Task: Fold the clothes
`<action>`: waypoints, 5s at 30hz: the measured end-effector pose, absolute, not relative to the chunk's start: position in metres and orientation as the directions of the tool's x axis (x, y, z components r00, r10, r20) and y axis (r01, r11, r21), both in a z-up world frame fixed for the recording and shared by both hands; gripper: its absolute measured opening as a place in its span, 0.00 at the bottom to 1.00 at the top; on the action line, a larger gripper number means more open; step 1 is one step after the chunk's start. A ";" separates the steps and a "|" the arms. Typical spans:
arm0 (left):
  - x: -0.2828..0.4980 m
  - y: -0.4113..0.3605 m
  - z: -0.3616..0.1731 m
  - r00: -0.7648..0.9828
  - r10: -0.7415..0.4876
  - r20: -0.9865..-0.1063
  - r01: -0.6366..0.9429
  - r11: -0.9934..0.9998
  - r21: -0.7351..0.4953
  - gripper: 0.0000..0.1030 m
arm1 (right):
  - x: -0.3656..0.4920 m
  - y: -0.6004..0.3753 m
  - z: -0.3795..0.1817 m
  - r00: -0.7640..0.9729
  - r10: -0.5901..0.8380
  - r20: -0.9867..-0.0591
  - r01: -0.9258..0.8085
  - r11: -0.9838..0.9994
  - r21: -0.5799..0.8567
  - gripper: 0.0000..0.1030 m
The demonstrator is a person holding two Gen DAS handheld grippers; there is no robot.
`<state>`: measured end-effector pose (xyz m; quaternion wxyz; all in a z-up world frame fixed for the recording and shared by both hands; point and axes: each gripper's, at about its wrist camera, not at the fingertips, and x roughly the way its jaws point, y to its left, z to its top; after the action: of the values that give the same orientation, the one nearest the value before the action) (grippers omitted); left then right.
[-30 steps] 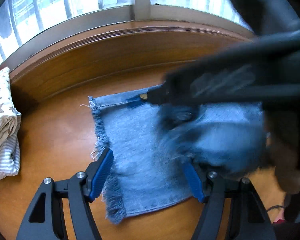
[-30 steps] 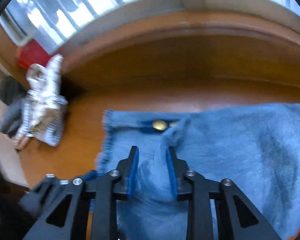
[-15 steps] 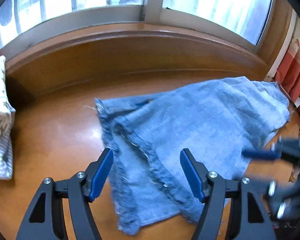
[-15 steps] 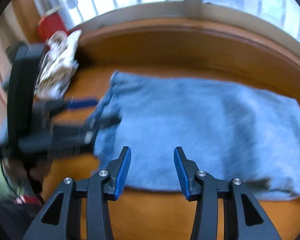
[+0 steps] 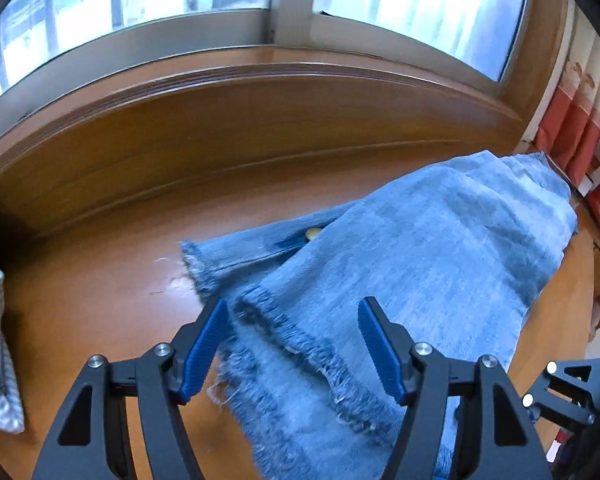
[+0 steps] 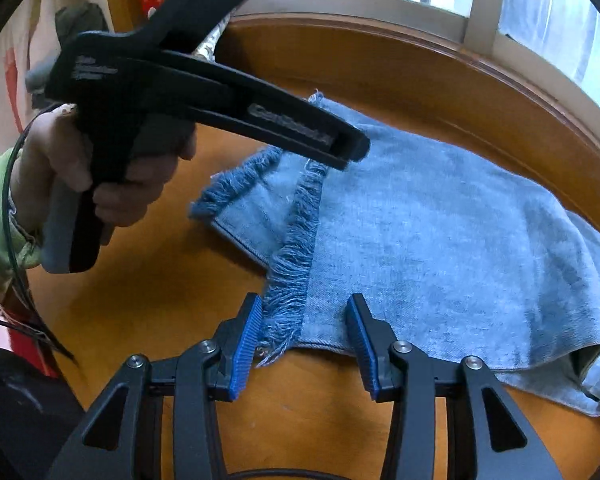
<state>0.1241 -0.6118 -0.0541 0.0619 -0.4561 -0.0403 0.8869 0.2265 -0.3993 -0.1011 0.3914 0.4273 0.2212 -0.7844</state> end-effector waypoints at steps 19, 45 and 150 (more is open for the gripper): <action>0.115 -0.603 0.022 -0.649 0.162 -0.744 -0.119 -0.987 -0.112 0.06 | 0.205 -0.364 -0.035 -0.237 -0.707 -0.666 0.762 -0.560 0.324 0.02; 0.112 -0.654 -0.024 -0.558 -0.165 -0.814 0.133 -0.985 0.108 0.21 | 0.239 -0.450 -0.086 -0.102 -0.593 -0.799 0.871 -0.442 0.217 0.15; -0.036 -0.191 -0.065 -0.566 0.134 -0.813 -0.460 -0.870 0.176 0.60 | 0.075 0.014 -0.119 -0.726 -0.004 -0.688 0.022 -1.000 -0.017 0.10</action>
<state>-0.0362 -0.1907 -0.0646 0.1716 -0.4331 0.1879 0.8647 0.0747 0.0143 -0.1191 0.0070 0.3701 0.0120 -0.9289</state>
